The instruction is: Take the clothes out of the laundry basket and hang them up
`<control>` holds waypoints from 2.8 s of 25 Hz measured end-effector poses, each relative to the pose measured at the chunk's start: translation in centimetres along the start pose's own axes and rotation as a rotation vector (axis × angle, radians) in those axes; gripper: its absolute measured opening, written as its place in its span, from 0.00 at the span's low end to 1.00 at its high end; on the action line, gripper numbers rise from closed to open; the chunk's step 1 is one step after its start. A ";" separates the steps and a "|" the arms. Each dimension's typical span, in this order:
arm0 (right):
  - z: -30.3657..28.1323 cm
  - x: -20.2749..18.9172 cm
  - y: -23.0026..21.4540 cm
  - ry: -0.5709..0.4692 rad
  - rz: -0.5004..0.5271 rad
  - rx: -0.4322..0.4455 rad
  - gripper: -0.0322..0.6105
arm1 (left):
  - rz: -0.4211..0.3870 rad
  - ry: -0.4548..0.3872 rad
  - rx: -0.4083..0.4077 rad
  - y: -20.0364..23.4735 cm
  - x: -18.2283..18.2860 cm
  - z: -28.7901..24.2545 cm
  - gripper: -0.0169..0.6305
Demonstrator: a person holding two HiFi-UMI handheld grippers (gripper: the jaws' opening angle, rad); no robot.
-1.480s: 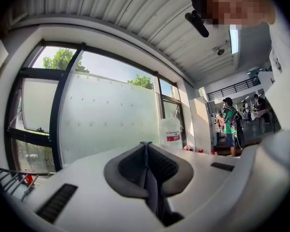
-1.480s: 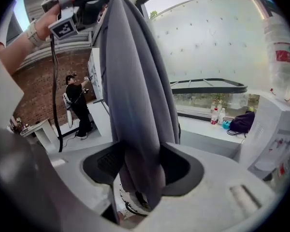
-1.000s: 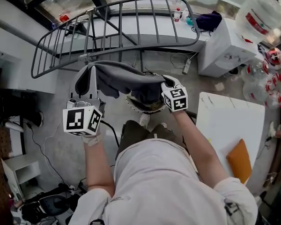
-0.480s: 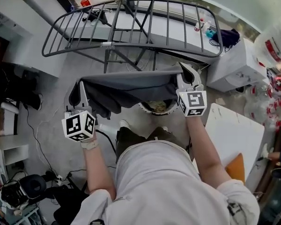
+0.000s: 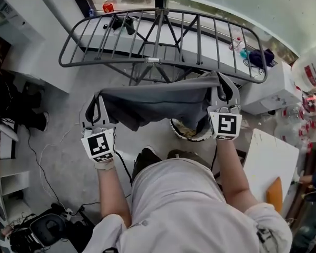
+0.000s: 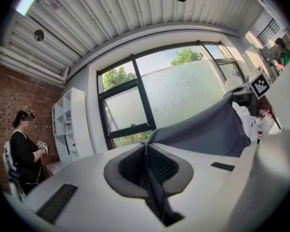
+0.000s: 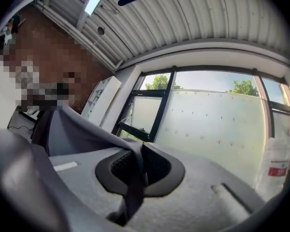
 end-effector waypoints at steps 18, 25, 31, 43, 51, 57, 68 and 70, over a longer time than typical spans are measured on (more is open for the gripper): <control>-22.3 4.9 15.0 -0.053 0.103 0.121 0.07 | -0.103 -0.026 0.196 20.8 -2.7 -8.8 0.04; -35.6 5.1 15.3 -0.054 0.085 0.149 0.07 | -0.118 0.004 0.233 26.1 -1.6 -20.3 0.04; -45.3 4.3 14.5 -0.031 0.053 0.169 0.07 | -0.115 0.019 0.230 29.0 -0.7 -30.1 0.04; -60.4 4.9 12.3 0.014 0.012 0.060 0.07 | -0.100 -0.021 0.117 34.2 0.6 -47.9 0.04; -67.3 2.0 12.3 0.232 0.048 0.013 0.07 | -0.035 0.097 -0.092 35.4 -4.5 -60.2 0.04; -67.5 -4.7 14.4 0.458 0.040 0.016 0.07 | -0.028 0.233 -0.233 33.2 -11.8 -65.0 0.04; -64.8 -12.3 20.9 0.740 0.061 0.126 0.13 | 0.039 0.447 -0.384 30.3 -22.0 -66.4 0.04; -64.4 -13.2 21.8 0.786 0.061 0.152 0.20 | 0.036 0.468 -0.410 29.8 -22.9 -66.2 0.04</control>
Point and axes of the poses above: the fingertips, and each gripper's own axes: z backward along the fingers, y to its left, x out of its top, the point moved 5 cm from there along z, backward along the fingers
